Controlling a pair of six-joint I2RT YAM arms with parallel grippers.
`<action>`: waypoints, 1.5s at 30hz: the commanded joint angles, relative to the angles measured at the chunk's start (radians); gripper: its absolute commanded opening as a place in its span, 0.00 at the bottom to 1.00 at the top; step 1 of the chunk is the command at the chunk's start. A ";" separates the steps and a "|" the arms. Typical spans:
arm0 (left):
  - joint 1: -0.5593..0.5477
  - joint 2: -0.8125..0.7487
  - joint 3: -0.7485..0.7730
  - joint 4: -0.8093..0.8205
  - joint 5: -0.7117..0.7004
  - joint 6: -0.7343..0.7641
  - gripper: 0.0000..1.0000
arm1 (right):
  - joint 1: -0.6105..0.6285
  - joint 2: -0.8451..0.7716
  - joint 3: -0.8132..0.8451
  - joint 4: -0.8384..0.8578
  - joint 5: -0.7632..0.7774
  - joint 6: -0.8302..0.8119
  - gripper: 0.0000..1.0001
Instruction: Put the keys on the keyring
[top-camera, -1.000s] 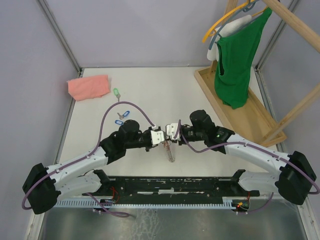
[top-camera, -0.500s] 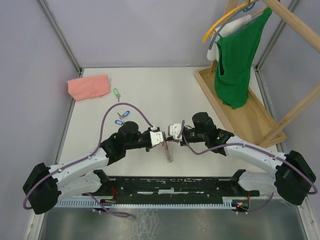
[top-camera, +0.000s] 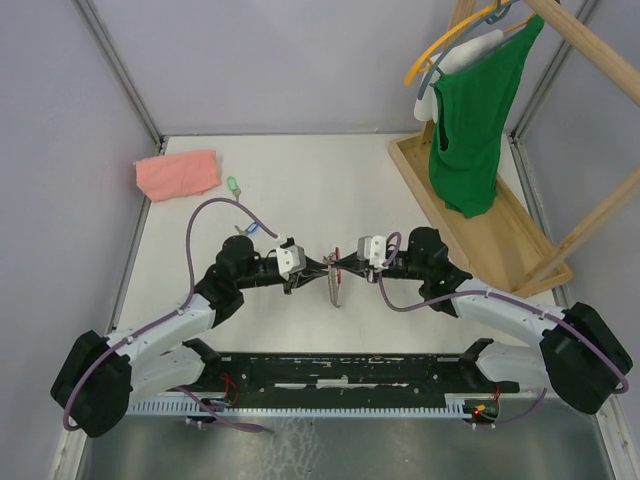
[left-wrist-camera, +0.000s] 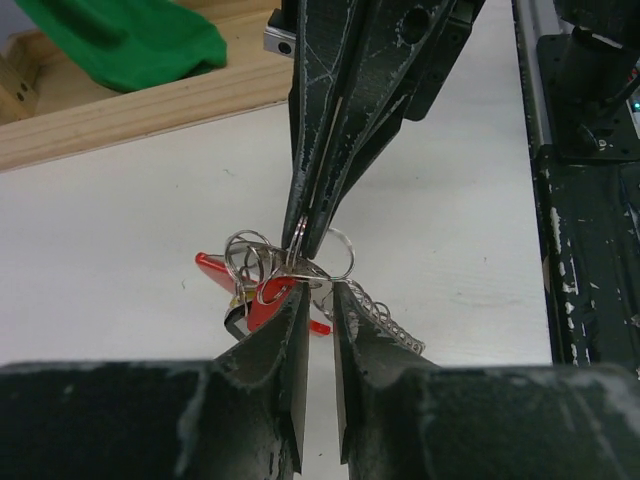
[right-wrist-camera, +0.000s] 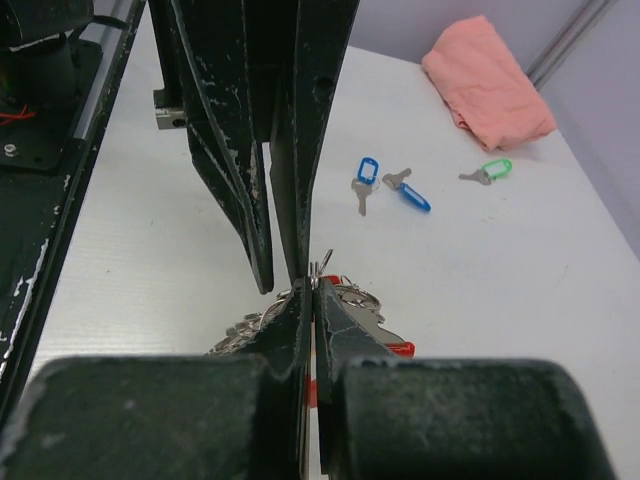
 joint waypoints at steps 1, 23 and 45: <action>0.010 0.020 0.006 0.106 0.087 -0.062 0.20 | -0.005 0.011 -0.011 0.254 -0.073 0.091 0.01; 0.015 -0.178 -0.143 0.348 -0.016 -0.079 0.32 | -0.037 0.032 -0.033 0.389 -0.099 0.123 0.01; 0.015 -0.046 -0.095 0.461 0.001 -0.042 0.33 | -0.041 0.020 -0.023 0.410 -0.144 0.157 0.01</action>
